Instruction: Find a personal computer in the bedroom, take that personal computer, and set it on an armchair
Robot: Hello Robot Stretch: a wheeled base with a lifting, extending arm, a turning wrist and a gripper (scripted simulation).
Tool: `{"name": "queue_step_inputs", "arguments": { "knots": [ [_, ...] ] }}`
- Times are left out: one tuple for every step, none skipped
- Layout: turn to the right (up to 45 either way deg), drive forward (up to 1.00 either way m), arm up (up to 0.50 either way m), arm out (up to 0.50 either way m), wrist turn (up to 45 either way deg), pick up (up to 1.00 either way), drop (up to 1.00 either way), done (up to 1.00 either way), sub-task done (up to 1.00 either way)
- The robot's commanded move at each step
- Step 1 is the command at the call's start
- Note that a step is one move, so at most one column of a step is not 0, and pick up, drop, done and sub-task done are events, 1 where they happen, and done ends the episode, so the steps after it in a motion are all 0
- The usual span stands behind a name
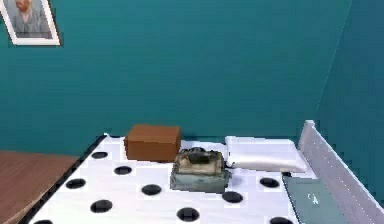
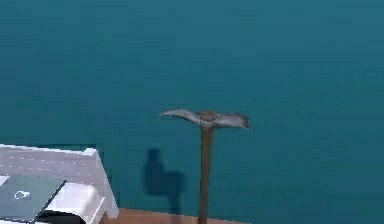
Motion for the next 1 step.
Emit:
{"name": "queue_step_inputs", "arguments": {
  "knots": [
    [39.0, 0.0, 0.0, 0.0, 0.0, 0.0, 0.0, 0.0, 0.0]
  ]
}}
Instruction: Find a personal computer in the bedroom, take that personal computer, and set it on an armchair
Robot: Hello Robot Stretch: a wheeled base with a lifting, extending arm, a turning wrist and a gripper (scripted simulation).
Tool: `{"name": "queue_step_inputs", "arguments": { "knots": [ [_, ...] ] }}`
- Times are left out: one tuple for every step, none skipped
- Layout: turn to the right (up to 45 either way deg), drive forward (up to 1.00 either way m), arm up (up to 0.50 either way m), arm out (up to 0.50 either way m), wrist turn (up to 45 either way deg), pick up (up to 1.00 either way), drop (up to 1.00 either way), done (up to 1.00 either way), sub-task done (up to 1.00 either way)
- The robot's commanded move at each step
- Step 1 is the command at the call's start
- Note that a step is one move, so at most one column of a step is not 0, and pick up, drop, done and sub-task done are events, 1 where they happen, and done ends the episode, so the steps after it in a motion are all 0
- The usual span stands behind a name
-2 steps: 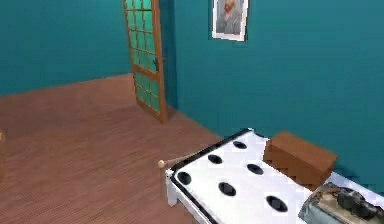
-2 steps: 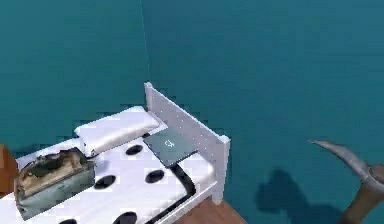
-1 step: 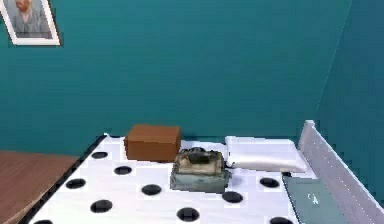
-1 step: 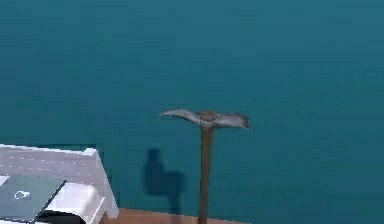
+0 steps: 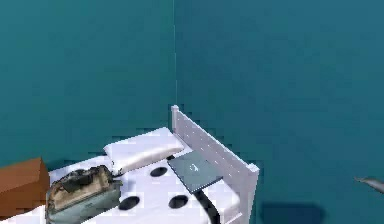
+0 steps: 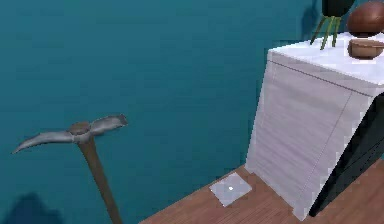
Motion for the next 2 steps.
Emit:
{"name": "queue_step_inputs", "arguments": {
  "knots": [
    [0.0, 0.35, 0.0, 0.0, 0.0, 0.0, 0.0, 0.0, 0.0],
    [-45.0, 0.0, 0.0, 0.0, 0.0, 0.0, 0.0, 0.0, 0.0]
  ]
}}
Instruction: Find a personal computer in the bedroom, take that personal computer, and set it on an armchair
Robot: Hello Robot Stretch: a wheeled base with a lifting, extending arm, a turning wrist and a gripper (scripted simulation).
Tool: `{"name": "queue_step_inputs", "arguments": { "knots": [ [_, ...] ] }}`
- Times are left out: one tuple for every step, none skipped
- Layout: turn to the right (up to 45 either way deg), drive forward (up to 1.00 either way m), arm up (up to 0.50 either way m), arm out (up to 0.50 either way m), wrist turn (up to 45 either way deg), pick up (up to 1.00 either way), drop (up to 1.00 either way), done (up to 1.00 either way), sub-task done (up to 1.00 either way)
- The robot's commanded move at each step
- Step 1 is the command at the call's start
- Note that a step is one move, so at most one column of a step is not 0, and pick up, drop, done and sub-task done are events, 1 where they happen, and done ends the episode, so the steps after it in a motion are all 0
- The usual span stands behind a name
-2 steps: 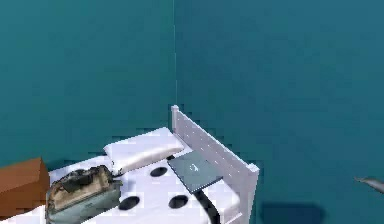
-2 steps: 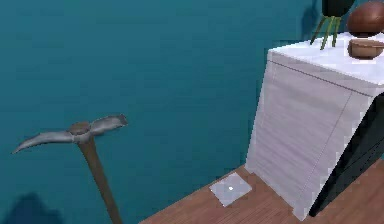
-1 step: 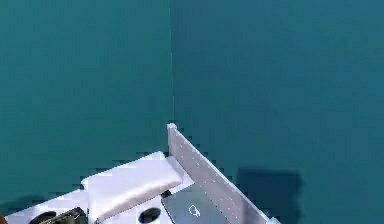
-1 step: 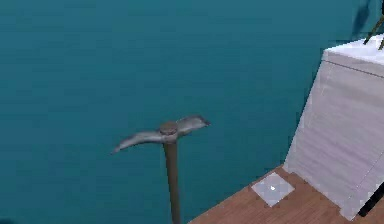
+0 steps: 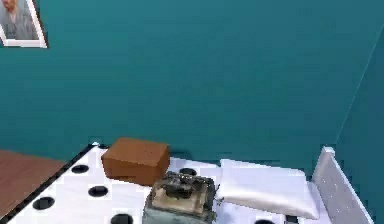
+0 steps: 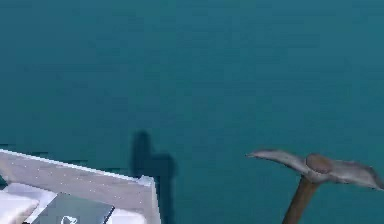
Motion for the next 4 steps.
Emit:
{"name": "queue_step_inputs", "arguments": {
  "knots": [
    [-39.0, 0.0, 0.0, 0.0, 0.0, 0.0, 0.0, 0.0, 0.0],
    [0.0, 0.0, 0.5, 0.0, 0.0, 0.0, 0.0, 0.0, 0.0],
    [0.0, 0.0, 0.0, 0.28, 0.0, 0.0, 0.0, 0.0, 0.0],
    [0.0, 0.0, 0.0, 0.0, 45.0, 0.0, 0.0, 0.0, 0.0]
  ]
}}
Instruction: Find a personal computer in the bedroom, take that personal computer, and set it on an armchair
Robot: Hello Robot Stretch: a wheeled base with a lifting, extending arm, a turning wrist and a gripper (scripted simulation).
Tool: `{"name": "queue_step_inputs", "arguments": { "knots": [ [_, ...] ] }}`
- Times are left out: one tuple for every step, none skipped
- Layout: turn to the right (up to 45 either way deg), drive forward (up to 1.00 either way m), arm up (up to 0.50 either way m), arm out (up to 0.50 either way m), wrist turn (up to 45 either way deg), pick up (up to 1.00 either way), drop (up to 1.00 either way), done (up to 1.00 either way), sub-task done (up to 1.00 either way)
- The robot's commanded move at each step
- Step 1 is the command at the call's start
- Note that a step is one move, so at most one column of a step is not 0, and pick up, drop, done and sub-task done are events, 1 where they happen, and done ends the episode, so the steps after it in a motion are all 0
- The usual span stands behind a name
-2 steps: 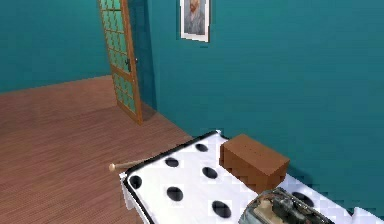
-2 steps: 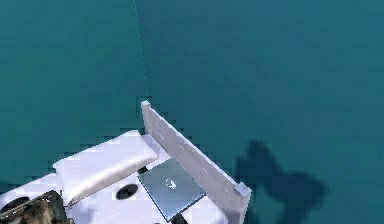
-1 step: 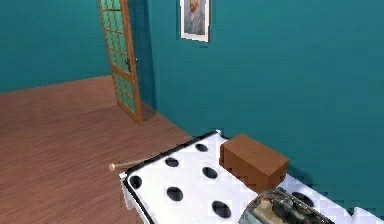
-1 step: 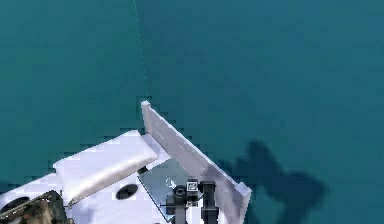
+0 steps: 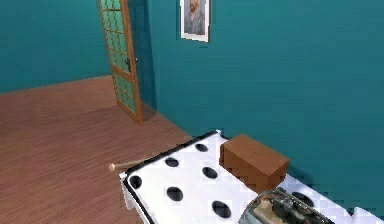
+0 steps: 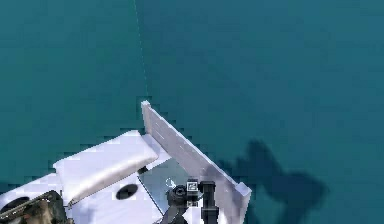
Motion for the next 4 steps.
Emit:
{"name": "queue_step_inputs", "arguments": {
  "knots": [
    [0.0, 0.0, 0.0, 0.0, 45.0, 0.0, 0.0, 0.0, 0.0],
    [0.0, 0.0, 0.0, 0.0, 45.0, 0.0, 0.0, 0.0, 0.0],
    [0.0, 0.0, 0.0, 0.0, 18.0, 0.0, 0.0, 0.0, 0.0],
    [0.0, 0.0, -0.3, 0.0, 0.0, 0.0, 0.0, 0.0, 0.0]
  ]
}}
